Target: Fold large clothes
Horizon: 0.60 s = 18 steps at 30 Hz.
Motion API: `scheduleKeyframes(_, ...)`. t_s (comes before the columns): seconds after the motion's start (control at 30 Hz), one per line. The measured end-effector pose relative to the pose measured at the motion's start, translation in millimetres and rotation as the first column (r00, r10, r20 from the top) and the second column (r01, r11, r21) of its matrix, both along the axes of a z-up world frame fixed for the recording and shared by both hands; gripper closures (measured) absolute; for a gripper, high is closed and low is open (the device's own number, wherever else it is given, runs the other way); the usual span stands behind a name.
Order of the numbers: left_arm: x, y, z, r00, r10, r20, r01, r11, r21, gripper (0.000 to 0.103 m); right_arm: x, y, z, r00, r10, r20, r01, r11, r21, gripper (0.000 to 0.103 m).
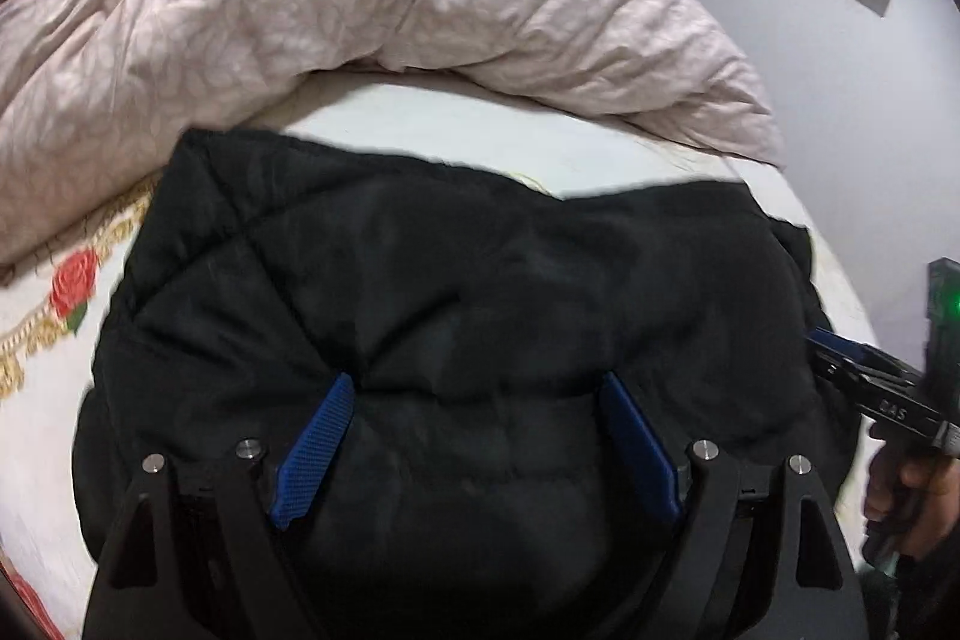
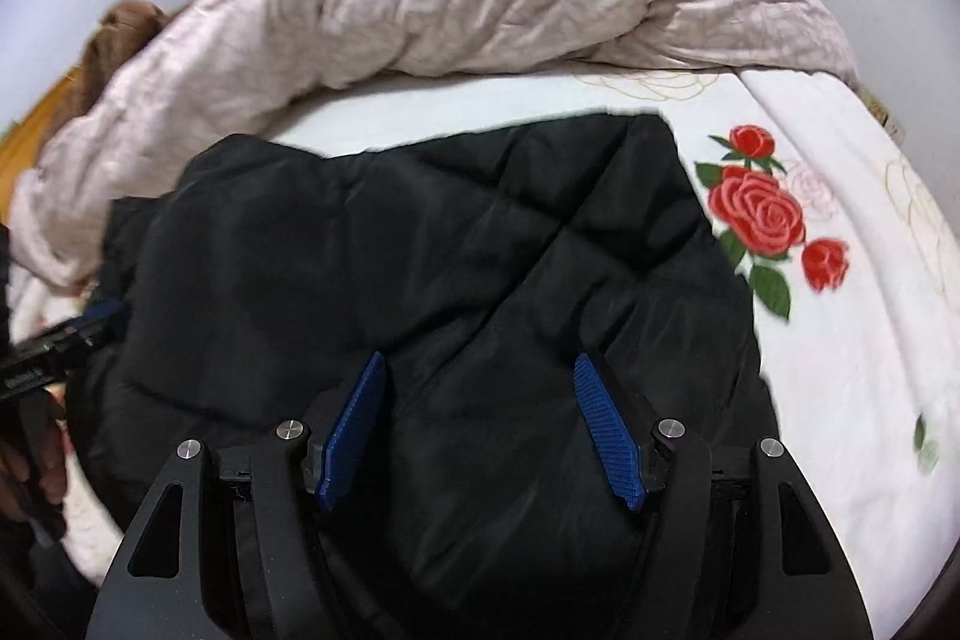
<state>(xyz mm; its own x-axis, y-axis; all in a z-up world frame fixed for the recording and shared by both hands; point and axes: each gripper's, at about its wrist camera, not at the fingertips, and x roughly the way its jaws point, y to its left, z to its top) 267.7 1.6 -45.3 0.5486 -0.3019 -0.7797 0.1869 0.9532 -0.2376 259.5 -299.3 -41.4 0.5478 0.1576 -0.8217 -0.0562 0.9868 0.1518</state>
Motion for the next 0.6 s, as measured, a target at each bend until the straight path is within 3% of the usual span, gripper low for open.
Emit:
scheduleKeyframes(0.2, 22.7, -6.5, 0.2, 1.0, -0.011, -0.008, 0.011, 0.997, 0.076, 0.017, 24.3, 2.6, -1.7, 0.999, 0.019, -0.033, -0.021, 0.999, -0.048, 0.037)
scheduleKeyframes(0.6, 55.9, -15.3, -23.3, 0.999, 0.035, 0.007, -0.035, 0.979, 0.201, 0.015, 58.4, -6.1, -31.9, 0.99, -0.027, -0.136, 0.025, 0.999, -0.022, 0.035)
